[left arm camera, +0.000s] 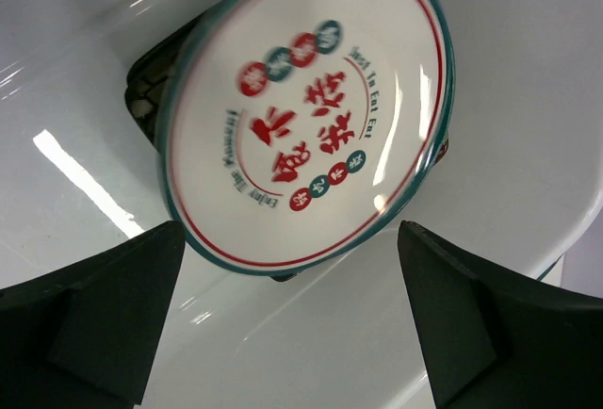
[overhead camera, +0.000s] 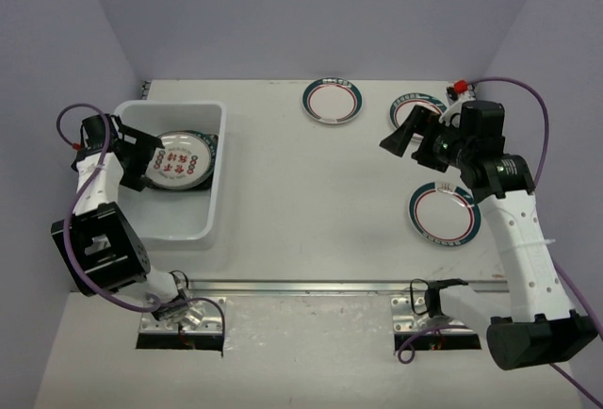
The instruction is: Place the plates into the plastic bin on the countertop
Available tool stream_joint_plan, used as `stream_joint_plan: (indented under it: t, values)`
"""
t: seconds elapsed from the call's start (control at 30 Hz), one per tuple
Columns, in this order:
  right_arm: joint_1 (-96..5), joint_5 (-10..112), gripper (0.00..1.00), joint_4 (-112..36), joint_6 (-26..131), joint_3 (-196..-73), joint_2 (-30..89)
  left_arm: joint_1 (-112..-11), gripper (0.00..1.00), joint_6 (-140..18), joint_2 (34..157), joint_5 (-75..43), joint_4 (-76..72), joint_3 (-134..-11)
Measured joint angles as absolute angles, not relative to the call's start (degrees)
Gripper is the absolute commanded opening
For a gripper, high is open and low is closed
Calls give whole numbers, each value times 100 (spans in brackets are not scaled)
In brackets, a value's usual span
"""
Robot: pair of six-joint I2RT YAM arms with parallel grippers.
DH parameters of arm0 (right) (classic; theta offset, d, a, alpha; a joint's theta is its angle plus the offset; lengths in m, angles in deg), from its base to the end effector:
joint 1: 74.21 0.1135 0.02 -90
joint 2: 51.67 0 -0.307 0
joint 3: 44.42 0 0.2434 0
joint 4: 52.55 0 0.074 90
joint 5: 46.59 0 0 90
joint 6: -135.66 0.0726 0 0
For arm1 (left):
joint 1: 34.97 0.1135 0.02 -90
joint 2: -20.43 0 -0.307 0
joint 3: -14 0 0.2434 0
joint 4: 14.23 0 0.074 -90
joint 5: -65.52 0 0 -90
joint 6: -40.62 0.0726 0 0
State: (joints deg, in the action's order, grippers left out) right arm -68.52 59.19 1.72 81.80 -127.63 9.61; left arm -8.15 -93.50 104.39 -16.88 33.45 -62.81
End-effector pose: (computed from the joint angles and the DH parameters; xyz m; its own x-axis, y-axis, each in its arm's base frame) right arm 0.2168 0.0414 0.3967 -0.6210 0.5085 -0.5965 0.0522 0.7862 0.6158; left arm 0.2839 0.1328 0.2692 -0.2597 -0.9045 -0.3382 -0.7801 0.4029 -0.4786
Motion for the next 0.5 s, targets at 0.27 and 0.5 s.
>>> stream_joint_plan:
  t: [0.27, 0.5]
  values:
    - [-6850, 6749, 99, -817, 8371, -11962, 1917, -1437, 100, -9023, 10848, -1832, 3741, -6911]
    - [-6730, 6913, 99, -1857, 9281, -11805, 3632, -1646, 100, -8695, 10200, -2234, 4487, -7074]
